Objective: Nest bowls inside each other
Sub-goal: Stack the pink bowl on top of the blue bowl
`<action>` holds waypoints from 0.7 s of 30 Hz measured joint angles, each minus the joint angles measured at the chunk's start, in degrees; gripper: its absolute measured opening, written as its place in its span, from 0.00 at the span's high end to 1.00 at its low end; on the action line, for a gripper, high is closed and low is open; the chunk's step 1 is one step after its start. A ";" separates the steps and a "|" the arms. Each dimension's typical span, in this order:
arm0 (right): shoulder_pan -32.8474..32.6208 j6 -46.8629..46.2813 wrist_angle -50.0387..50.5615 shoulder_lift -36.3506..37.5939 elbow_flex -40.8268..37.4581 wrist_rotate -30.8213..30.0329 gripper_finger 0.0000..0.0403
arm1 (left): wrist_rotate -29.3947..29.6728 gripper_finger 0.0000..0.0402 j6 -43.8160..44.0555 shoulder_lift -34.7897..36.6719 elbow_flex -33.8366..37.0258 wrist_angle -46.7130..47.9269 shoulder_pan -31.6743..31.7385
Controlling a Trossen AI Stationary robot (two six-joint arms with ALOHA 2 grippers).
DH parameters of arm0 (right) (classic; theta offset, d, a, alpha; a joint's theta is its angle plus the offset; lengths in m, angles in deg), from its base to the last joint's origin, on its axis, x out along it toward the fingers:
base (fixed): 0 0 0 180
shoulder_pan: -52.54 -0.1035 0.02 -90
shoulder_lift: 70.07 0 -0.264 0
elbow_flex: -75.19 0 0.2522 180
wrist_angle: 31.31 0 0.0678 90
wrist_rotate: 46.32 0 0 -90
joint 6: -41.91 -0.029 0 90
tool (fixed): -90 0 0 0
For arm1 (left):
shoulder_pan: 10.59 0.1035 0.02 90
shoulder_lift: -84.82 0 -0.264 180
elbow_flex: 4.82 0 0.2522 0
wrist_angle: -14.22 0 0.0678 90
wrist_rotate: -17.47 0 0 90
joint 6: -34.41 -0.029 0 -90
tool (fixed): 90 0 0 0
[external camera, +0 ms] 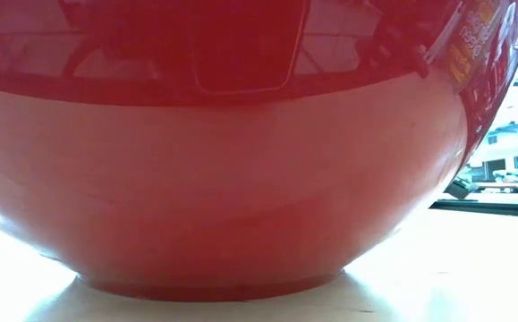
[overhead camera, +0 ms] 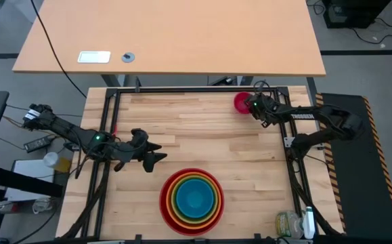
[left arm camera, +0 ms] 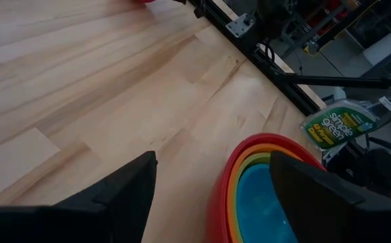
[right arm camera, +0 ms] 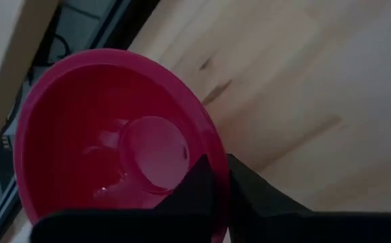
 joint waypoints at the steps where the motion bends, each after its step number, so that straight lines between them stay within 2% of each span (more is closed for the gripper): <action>1: -0.19 0.13 -0.39 -0.28 0.03 0.10 0.95 | 0.00 0.28 0.04 0.00 0.00 0.00 0.00; 13: -2.93 9.65 -2.30 1.11 0.04 6.73 0.95 | -0.04 0.28 -0.64 0.00 0.00 0.07 0.28; 21: -8.06 13.32 -2.73 4.04 0.04 8.88 0.95 | -0.18 0.28 -2.74 0.00 0.02 0.04 1.85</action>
